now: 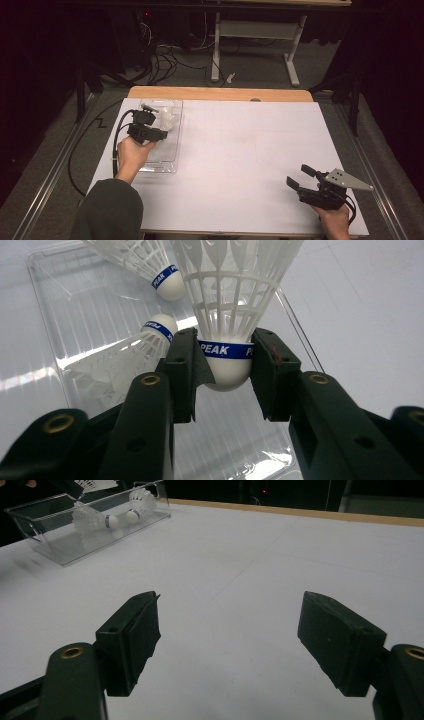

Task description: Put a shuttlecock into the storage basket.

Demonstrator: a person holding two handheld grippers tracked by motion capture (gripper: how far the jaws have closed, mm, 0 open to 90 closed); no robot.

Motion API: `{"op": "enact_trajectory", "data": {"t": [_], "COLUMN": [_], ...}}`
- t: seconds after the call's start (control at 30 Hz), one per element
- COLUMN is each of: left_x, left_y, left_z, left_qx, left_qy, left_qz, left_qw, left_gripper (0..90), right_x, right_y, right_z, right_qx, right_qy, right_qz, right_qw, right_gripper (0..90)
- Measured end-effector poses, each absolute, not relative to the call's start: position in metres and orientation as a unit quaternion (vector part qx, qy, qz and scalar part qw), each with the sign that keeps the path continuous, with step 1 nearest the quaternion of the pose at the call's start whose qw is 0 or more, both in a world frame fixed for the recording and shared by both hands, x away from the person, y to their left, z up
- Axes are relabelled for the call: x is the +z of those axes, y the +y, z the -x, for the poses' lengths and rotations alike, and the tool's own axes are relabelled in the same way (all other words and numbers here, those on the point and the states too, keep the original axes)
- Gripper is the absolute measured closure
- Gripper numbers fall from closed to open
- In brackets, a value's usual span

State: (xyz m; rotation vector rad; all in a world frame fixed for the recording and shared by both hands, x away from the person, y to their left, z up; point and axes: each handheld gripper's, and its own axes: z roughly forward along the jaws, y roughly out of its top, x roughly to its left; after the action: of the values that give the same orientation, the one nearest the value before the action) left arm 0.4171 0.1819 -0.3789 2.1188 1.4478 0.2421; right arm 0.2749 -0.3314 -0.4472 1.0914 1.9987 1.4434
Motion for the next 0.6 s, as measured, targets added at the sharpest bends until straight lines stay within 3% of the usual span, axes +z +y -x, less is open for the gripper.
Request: {"op": "enact_trajectory", "data": {"t": [0.17,0.3,0.6], "left_x": [-0.3807,-0.3818,-0.3822], "left_y": [0.1813,0.1800,0.1836], "left_z": [-0.4186,-0.4183,-0.4150], "left_qx": [0.090,0.094,0.098], "left_qy": [0.542,0.544,0.546], "left_qz": [-0.789,-0.789,-0.783], "left_qw": [0.274,0.271,0.282], "left_gripper": [64.1,53.1,46.8], "right_x": [-0.4472,-0.4472,-0.4472], "right_y": [-0.3314,-0.3314,-0.3313], "right_z": [-0.2748,-0.2748,-0.2748], "right_qx": [0.523,0.523,0.522], "right_qy": [0.723,0.723,0.723], "right_qz": [-0.395,-0.395,-0.395], "right_qw": [0.221,0.221,0.221], "right_gripper": [25.2,25.2,25.1]}}
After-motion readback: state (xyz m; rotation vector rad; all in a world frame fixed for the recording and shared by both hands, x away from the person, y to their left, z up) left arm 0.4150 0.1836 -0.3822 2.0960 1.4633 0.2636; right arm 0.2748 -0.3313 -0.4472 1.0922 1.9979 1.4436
